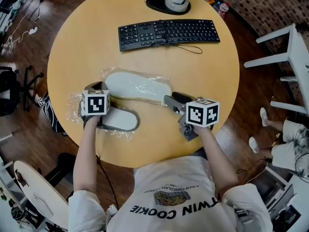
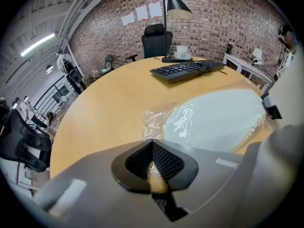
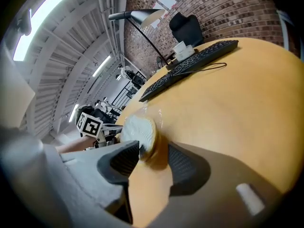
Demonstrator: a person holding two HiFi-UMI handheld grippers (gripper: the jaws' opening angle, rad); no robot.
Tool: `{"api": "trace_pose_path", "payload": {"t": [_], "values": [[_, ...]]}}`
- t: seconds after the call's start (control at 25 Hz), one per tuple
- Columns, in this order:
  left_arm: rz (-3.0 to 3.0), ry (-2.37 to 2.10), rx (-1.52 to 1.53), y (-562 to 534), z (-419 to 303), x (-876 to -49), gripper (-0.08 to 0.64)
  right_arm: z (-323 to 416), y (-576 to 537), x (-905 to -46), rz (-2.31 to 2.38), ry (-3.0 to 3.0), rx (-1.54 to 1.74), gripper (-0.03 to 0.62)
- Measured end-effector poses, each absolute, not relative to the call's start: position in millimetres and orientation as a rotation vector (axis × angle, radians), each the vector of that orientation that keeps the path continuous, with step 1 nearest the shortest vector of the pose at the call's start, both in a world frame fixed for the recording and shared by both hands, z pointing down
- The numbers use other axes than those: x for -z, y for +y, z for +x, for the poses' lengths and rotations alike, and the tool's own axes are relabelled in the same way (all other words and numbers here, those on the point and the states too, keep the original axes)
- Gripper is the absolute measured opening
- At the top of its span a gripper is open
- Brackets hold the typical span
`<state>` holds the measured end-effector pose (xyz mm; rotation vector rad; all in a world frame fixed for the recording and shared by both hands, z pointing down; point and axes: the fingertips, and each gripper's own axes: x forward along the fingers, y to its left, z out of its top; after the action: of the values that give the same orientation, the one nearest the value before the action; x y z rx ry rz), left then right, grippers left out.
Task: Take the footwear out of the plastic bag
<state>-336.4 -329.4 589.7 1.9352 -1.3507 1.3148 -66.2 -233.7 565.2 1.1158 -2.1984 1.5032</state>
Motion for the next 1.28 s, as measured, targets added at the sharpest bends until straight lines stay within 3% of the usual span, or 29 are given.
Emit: {"api": "trace_pose_path", "payload": {"t": [0.36, 0.68, 1.28], "values": [[1.937, -1.361, -1.313, -329.6, -335.4, -589.8, 0.0, -76.8, -237.0, -559.4, 1.021, -2.279, -1.558, 0.174], [1.949, -1.35, -1.312, -329.1, -335.4, -590.9, 0.0, -68.3, -242.3, -562.6, 1.082, -2.298, -1.654, 0.091], [1.96, -1.353, -1.348, -327.8, -332.8, -591.2, 0.001, -26.8, -235.1, -564.3, 1.119, -2.293, -1.699, 0.083]]}}
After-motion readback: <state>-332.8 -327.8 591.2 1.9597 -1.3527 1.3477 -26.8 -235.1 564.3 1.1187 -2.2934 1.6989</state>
